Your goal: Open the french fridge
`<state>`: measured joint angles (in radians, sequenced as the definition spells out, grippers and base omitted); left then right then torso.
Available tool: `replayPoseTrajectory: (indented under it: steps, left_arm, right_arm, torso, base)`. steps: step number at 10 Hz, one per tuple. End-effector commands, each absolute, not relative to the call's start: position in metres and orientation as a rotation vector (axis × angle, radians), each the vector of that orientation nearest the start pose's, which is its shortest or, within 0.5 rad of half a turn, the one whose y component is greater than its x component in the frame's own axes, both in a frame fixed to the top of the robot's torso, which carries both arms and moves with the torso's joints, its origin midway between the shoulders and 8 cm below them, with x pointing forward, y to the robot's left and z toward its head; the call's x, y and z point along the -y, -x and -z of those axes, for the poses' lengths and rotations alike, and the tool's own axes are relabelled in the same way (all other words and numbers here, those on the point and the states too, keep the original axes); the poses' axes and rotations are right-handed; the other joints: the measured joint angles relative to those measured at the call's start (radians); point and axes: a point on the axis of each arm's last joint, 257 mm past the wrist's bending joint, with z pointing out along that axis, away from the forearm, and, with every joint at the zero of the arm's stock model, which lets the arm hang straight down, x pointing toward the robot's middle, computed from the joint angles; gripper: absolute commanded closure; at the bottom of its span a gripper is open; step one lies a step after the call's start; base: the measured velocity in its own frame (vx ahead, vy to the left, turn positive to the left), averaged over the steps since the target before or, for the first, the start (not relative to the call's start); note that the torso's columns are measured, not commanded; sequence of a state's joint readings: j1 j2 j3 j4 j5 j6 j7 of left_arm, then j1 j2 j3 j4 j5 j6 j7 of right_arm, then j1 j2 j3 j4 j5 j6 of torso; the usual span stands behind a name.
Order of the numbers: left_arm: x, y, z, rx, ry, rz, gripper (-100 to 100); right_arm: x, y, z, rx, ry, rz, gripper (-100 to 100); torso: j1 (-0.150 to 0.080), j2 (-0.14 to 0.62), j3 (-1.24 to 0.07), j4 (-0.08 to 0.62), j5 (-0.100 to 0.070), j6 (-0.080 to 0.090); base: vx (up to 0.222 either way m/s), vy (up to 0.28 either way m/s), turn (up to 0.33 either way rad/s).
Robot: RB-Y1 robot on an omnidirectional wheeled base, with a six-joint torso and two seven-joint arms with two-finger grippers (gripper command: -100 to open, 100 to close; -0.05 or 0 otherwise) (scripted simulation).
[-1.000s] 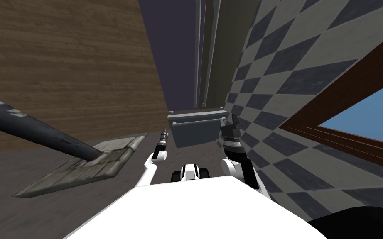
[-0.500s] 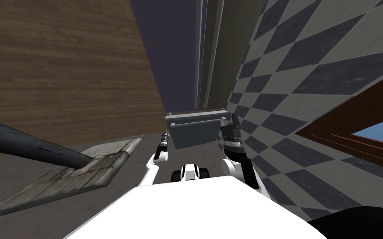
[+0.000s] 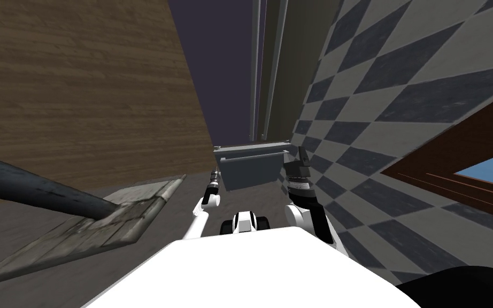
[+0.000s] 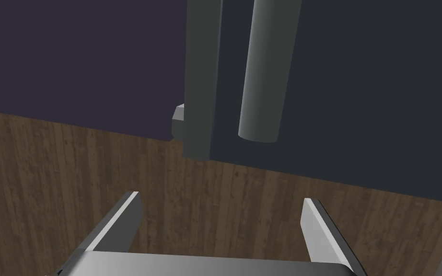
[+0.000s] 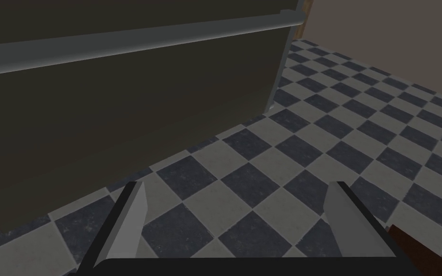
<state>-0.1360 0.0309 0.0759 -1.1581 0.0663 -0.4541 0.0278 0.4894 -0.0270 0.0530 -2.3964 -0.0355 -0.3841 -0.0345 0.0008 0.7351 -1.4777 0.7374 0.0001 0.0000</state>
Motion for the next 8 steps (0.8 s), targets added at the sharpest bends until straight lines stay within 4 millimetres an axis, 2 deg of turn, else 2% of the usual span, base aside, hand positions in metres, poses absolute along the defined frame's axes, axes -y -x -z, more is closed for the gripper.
replayPoseTrajectory:
  steps: [1, 3, 6, 7, 8]
  left_arm:
    - [-0.254, -0.557, 0.247, -1.014, 1.151, 1.293, 100]
    - [-0.251, -0.558, 0.244, -1.016, 1.147, 1.297, 100]
    - [-0.247, -0.56, 0.239, -1.019, 1.143, 1.304, 100]
    - [-0.248, -0.559, 0.241, -1.018, 1.144, 1.303, 100]
    - [-0.263, -0.56, 0.238, -1.033, 1.116, 1.275, -100]
  right_arm:
    - [0.259, -0.341, -0.057, -0.601, -0.672, -1.421, 0]
    - [0.259, -0.341, -0.057, -0.601, -0.672, -1.421, 0]
    - [0.259, -0.342, -0.057, -0.601, -0.672, -1.421, 0]
    - [0.259, -0.342, -0.057, -0.601, -0.672, -1.421, 0]
    - [0.259, -0.341, -0.057, -0.601, -0.672, -1.421, 0]
  torso:
    - [0.0, 0.001, 0.001, 0.0, 0.0, 0.0]
    - [-0.002, 0.009, 0.005, 0.002, 0.0, 0.0]
    - [-0.001, 0.006, 0.004, 0.002, 0.0, 0.0]
    - [0.0, 0.002, 0.001, 0.001, 0.0, 0.0]
    - [0.0, -0.004, -0.002, -0.001, 0.0, 0.0]
  base:
    - [0.0, 0.0, 0.0]
    - [-0.132, -0.026, 0.026]
    - [-0.205, -0.017, 0.021]
    - [-0.091, 0.001, 0.002]
    - [0.009, 0.006, -0.011]
